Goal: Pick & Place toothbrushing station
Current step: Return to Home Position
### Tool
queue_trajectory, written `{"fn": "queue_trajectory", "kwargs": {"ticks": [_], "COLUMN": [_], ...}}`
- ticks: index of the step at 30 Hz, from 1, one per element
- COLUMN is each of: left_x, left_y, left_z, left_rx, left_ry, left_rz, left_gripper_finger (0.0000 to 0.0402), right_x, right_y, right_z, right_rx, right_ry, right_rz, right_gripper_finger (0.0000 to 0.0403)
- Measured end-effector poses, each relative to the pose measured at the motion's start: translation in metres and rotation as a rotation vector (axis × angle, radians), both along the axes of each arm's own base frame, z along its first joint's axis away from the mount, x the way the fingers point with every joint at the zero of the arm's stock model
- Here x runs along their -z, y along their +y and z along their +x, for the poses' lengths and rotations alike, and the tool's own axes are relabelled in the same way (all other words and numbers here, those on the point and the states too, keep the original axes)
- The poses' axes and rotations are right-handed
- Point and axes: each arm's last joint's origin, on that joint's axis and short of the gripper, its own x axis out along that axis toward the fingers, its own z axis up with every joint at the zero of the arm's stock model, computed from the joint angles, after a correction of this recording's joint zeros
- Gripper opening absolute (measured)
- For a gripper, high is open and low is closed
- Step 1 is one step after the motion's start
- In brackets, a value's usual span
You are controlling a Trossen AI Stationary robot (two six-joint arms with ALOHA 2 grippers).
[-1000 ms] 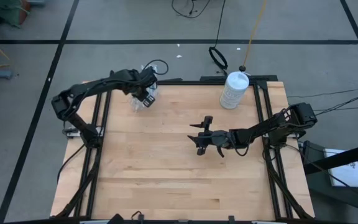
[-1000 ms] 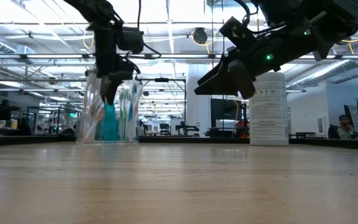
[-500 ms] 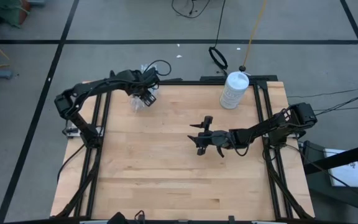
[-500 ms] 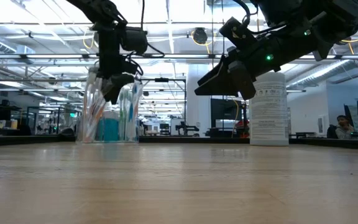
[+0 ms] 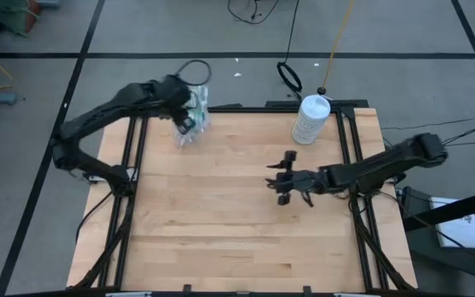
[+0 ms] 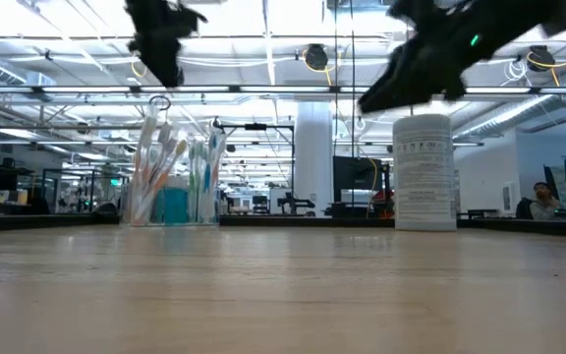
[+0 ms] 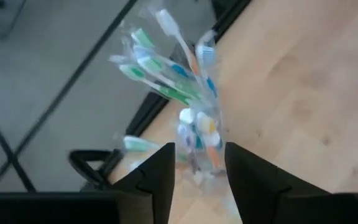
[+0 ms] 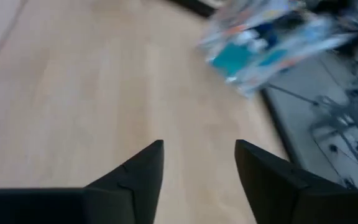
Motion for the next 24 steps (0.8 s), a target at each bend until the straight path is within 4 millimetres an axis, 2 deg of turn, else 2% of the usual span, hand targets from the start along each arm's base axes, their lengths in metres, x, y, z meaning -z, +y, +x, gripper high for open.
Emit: {"fn": "queue_trajectory", "kwargs": {"ticks": [5, 10, 13, 16, 20, 24], "left_x": [-0.028, -0.027, -0.011, 0.010, 0.043, 0.071], "left_y": [-0.039, -0.073, -0.087, -0.096, -0.103, -0.106], "left_z": [-0.044, -0.088, -0.106, -0.118, -0.127, -0.124], "left_rx": [0.140, 0.154, 0.182, 0.230, 0.309, 0.399], "left_ry": [-0.121, -0.332, -0.434, -0.509, -0.614, -0.744], "left_rz": [0.021, 0.029, 0.063, 0.108, 0.159, 0.237], "left_gripper_finger": [0.0129, 0.0119, 0.0118, 0.0118, 0.0117, 0.0117], "right_x": [-0.047, -0.076, -0.083, -0.085, -0.074, -0.055], "right_y": [-0.004, -0.014, -0.018, -0.021, -0.024, -0.026], "right_z": [-0.052, -0.097, -0.114, -0.127, -0.137, -0.143], "right_rx": [0.156, 0.173, 0.185, 0.174, 0.159, 0.157], "right_ry": [-0.153, -0.301, -0.411, -0.450, -0.441, -0.425], "right_rz": [0.109, 0.231, 0.311, 0.308, 0.270, 0.265], "right_gripper_finger": [0.0146, 0.0118, 0.0110, 0.0106, 0.0105, 0.0105]}}
